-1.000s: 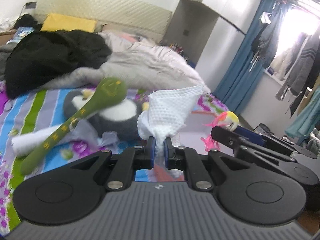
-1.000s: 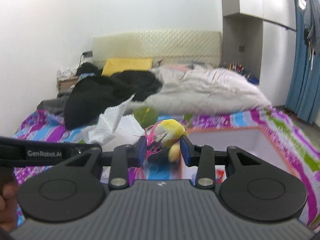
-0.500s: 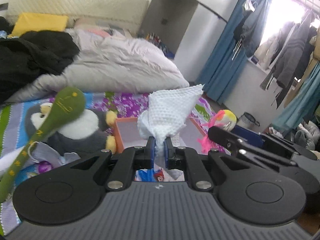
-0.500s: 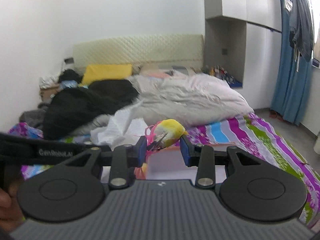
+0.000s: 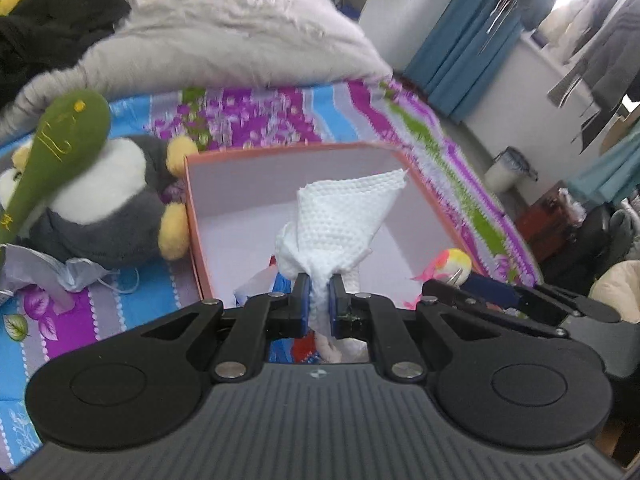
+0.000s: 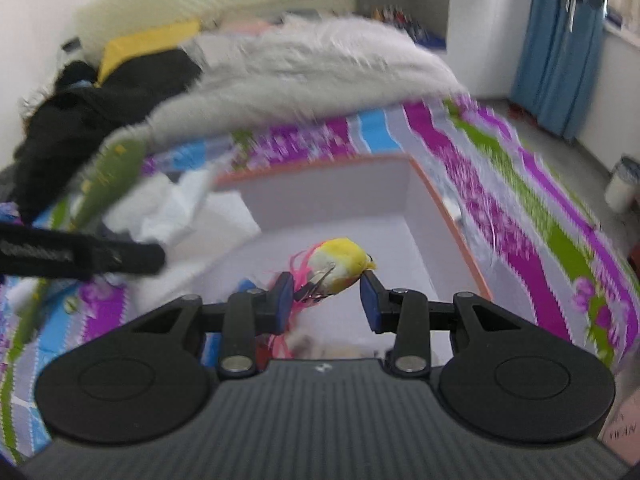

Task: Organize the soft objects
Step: 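Lift and carry the tissue and feathered ball over the orange box with both tools, then open both tools to drop the tissue and feathered ball into the box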

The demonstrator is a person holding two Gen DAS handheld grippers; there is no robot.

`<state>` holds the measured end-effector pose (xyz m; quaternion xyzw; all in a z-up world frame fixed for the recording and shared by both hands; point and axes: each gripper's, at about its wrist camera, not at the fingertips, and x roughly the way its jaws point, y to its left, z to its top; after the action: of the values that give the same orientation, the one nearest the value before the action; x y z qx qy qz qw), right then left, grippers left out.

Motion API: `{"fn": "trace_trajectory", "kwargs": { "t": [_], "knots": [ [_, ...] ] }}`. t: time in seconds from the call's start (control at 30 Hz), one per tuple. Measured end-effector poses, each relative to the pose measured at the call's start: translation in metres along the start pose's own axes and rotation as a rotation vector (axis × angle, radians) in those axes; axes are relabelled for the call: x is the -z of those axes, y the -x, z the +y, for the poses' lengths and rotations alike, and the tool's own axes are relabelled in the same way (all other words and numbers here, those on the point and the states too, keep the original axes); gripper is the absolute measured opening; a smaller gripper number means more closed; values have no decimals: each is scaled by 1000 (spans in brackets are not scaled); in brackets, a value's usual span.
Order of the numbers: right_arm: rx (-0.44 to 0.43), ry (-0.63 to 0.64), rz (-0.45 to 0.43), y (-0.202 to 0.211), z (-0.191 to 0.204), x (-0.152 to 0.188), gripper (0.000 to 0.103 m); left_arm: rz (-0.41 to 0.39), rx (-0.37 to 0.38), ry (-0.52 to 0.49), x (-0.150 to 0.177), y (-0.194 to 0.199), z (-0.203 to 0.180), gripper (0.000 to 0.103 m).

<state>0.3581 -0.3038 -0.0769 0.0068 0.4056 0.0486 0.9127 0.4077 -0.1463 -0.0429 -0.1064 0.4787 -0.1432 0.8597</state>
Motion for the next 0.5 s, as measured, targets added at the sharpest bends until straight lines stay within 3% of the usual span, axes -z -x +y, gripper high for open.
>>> {"fn": "trace_trajectory", "kwargs": {
  "t": [0.2, 0.43, 0.5],
  "knots": [
    [-32, -71, 122, -38, -21, 16, 39, 95, -44, -53, -2, -34, -8, 12],
    [-19, -73, 166, -49, -28, 40, 40, 162, -55, -87, 11, -53, -11, 12],
    [-16, -66, 165, -48, -29, 41, 41, 166, -65, -94, 12, -54, -12, 16]
  ]
}}
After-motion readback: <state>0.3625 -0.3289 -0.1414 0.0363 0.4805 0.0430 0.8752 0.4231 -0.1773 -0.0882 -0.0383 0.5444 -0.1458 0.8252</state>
